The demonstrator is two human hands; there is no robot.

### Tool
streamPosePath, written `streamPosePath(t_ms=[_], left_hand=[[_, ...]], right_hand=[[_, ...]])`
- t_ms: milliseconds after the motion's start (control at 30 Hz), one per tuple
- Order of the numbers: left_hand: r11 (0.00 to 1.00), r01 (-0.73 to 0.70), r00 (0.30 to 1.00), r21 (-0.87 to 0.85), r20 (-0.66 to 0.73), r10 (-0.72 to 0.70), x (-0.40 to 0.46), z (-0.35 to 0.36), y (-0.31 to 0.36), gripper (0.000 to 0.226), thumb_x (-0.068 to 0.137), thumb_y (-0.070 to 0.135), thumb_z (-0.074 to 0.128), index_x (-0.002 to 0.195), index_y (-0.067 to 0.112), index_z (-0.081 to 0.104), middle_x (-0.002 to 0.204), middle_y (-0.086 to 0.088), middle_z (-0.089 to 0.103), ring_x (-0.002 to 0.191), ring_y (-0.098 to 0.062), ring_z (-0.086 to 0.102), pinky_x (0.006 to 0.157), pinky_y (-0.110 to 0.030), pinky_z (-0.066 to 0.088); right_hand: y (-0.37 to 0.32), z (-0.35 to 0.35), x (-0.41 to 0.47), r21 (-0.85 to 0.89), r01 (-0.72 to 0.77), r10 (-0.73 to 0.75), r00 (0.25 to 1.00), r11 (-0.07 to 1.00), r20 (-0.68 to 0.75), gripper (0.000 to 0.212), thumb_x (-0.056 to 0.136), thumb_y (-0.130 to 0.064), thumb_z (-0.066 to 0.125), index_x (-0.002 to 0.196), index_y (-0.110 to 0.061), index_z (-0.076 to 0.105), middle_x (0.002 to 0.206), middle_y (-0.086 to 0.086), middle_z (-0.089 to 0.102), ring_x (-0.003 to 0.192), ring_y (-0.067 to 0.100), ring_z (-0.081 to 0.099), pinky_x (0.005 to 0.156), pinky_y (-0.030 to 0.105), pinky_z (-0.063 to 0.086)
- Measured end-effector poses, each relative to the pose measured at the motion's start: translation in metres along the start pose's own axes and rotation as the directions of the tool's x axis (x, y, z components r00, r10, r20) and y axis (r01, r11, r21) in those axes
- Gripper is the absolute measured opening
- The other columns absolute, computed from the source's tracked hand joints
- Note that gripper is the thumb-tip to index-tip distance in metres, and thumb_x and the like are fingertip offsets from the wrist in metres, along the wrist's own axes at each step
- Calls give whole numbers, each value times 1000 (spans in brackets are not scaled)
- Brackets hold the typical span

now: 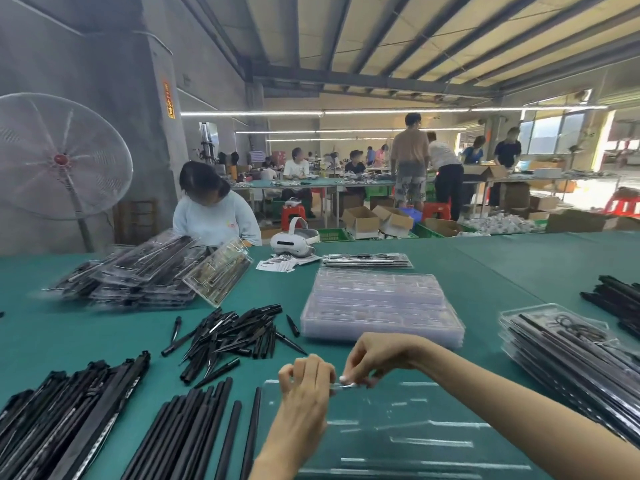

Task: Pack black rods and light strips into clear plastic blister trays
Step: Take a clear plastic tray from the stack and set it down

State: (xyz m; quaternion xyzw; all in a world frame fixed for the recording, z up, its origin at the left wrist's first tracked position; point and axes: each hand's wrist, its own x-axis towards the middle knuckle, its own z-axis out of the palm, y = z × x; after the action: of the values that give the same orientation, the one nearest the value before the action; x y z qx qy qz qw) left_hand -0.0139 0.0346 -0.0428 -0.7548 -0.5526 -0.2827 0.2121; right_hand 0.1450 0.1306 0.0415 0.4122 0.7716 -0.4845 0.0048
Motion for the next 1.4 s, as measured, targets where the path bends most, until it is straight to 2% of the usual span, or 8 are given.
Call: streamPosePath(t_ms=[433, 600, 767, 867, 1033, 1200, 1300, 1400], left_hand=[[996, -27, 1000, -85, -6, 26, -1, -18, -4, 70, 39, -6, 79, 85, 25, 38, 76, 8, 46, 74, -10, 31, 70, -29, 27], [989, -8, 999, -148, -52, 0, 0, -29, 7, 63, 42, -14, 72, 80, 23, 37, 75, 6, 41, 72, -11, 29, 70, -28, 27], [998, 32, 982, -48, 189, -22, 13, -35, -13, 13, 91, 32, 52, 97, 24, 43, 97, 8, 44, 92, -16, 41, 81, -27, 27], [1000, -3, 955, 1, 296, 3, 25, -35, -21, 30, 88, 51, 53, 90, 27, 34, 89, 11, 50, 85, -16, 42, 75, -30, 20], [998, 40, 952, -55, 307, -21, 34, -43, -23, 27, 86, 49, 60, 104, 30, 57, 97, 8, 70, 95, -15, 61, 68, -27, 30], [998, -31, 981, -51, 191, 40, 24, -72, -6, 14, 81, 41, 69, 85, 28, 64, 78, 12, 70, 74, -10, 63, 59, -25, 38], [994, -89, 989, -61, 110, 95, 19, -96, 6, 34, 56, 33, 89, 62, 26, 57, 51, 13, 59, 44, -8, 54, 42, -19, 32], [991, -122, 992, -54, 37, 124, 17, -117, 15, 32, 53, 26, 87, 59, 24, 55, 49, 12, 57, 41, -11, 53, 38, -18, 32]], right_hand=[[-12, 15, 22, -195, -130, 93, 978, 972, -186, 29, 89, -24, 66, 65, -8, 59, 48, -1, 44, 39, 11, 34, 40, 17, 27], [-14, 0, 30, -530, -205, -69, 890, 823, -450, 38, 98, -22, 48, 64, -3, 44, 67, 10, 46, 69, 24, 46, 57, 29, 34], [-19, -15, 23, -554, 23, -146, 973, 832, -179, 26, 99, -28, 49, 79, -14, 56, 88, 14, 70, 65, 12, 54, 58, 23, 40], [-17, -6, 22, -402, 75, -117, 990, 912, -79, 19, 101, -29, 46, 91, -14, 51, 92, 11, 67, 66, 5, 58, 57, 24, 45], [-7, -19, 8, -225, -80, 120, 978, 971, 171, 13, 96, -27, 56, 103, -16, 58, 103, 14, 67, 74, 11, 68, 68, 31, 55], [-7, -34, 7, -550, -22, 57, 997, 835, 46, 23, 93, -8, 59, 115, 1, 58, 97, 25, 67, 58, 15, 64, 53, 20, 55], [-18, -45, 5, -564, -38, 33, 999, 825, -19, 24, 93, -10, 60, 113, 3, 59, 72, 6, 63, 52, 10, 61, 52, 21, 54], [-37, -66, 4, -590, -48, 10, 998, 806, -68, 22, 94, -9, 58, 112, 3, 57, 71, 11, 64, 53, 14, 60, 57, 27, 52]])
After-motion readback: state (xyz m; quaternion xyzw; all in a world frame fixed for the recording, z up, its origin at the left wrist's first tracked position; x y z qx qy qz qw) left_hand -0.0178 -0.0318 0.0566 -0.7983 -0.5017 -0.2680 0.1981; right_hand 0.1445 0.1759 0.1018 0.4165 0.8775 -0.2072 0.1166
